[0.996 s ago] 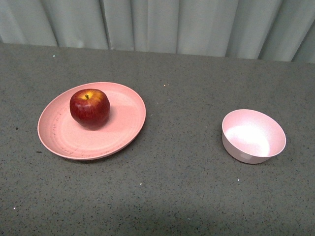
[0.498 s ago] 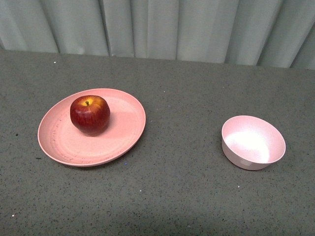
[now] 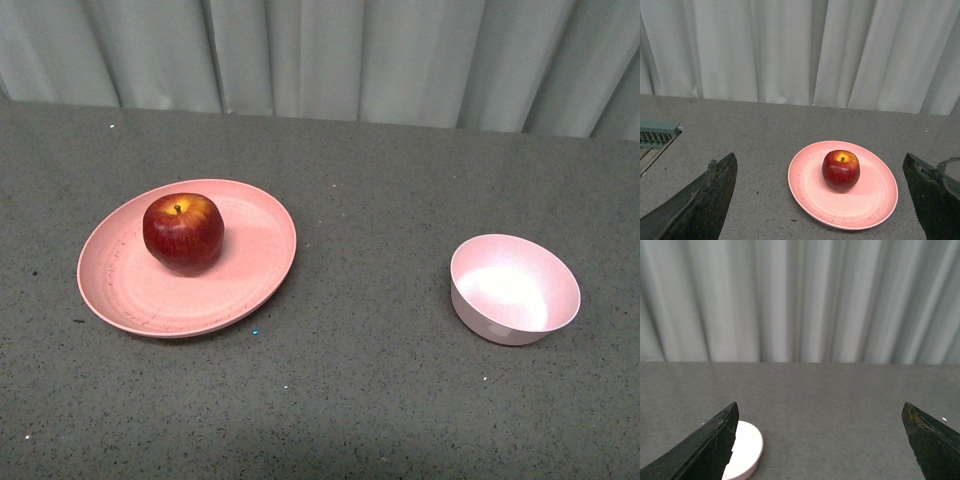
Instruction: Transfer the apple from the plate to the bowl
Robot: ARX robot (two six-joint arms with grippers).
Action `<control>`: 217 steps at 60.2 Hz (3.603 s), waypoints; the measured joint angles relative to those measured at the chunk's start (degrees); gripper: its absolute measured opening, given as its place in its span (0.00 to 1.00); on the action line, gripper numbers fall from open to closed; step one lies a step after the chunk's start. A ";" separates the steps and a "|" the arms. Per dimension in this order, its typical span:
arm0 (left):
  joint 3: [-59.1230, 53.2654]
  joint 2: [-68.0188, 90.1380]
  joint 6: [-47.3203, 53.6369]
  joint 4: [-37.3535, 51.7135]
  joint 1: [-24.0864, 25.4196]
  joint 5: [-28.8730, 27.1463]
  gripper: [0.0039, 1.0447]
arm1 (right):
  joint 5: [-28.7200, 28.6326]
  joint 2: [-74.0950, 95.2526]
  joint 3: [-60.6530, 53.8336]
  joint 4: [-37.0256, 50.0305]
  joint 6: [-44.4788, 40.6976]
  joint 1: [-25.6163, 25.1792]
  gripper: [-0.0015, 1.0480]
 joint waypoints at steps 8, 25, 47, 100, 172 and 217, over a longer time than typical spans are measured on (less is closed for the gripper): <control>0.00 0.02 0.00 0.00 0.00 0.02 0.94 | -8.68 23.30 5.29 10.08 -1.40 -1.75 0.91; 0.00 0.02 0.00 0.00 0.00 0.02 0.94 | -17.70 61.40 19.41 14.23 -8.48 1.11 0.91; 0.00 0.02 0.00 0.00 0.00 0.00 0.94 | -21.20 89.15 35.85 5.38 -14.88 7.45 0.91; 0.00 0.02 0.00 0.00 0.00 0.00 0.94 | -19.17 109.00 52.28 -0.15 -17.57 11.54 0.44; 0.00 0.00 0.00 0.00 0.02 0.00 0.94 | -25.46 110.44 62.45 -5.01 -16.15 24.37 0.01; 0.00 0.00 0.00 0.00 0.02 0.00 0.94 | -22.75 106.44 56.52 8.02 -7.23 22.08 0.64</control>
